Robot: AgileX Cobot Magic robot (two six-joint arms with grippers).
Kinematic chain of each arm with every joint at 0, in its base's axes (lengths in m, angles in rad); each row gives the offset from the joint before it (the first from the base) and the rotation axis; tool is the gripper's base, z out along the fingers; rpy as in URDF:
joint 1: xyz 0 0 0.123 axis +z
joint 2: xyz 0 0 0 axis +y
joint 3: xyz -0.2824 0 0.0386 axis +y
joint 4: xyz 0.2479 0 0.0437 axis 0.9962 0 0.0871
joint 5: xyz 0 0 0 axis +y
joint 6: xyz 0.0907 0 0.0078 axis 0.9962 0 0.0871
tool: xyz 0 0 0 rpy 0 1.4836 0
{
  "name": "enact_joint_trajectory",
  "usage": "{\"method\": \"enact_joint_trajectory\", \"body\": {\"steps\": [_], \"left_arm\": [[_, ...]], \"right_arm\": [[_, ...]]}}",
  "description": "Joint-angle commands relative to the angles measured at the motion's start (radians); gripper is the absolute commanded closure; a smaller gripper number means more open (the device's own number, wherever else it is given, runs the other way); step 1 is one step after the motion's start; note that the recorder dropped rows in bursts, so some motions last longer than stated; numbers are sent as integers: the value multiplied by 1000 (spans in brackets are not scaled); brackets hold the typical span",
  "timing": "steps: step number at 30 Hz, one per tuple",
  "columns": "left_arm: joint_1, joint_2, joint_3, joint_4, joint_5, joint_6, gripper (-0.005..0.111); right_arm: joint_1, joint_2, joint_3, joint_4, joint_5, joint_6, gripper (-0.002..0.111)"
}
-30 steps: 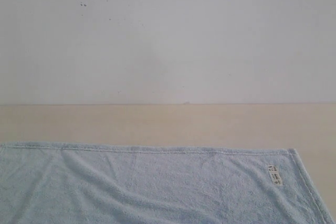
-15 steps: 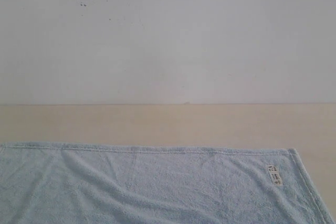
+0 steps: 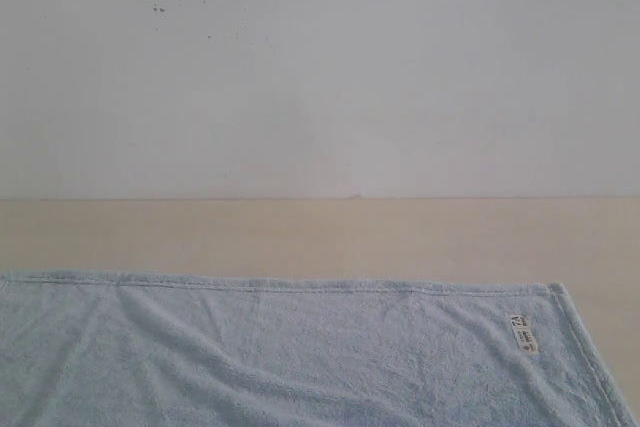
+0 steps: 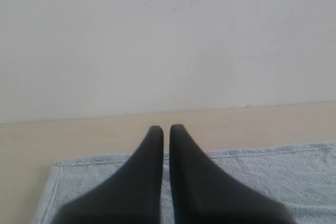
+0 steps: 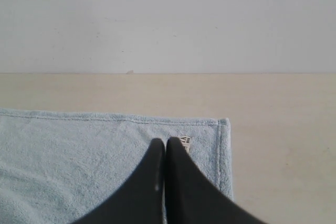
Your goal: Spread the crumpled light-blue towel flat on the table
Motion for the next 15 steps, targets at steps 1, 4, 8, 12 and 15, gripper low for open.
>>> {"method": "enact_joint_trajectory", "body": {"steps": [1,4,8,12,15], "left_arm": [[2,-4,-5,173,-9,-194,102],[2,-4,-5,317,-28,-349,102],[2,-4,-5,641,-85,-672,102],[2,-4,-5,664,-102,-699,102],[2,-4,-3,666,-102,-699,102]], "right_arm": [[-2,-5,3,-2,-10,1,108],[-2,-5,3,-2,-10,1,108],[-2,-5,3,-2,-10,1,108],[-2,-5,3,-2,-10,1,108],[-2,-5,3,-2,-10,1,108]]}}
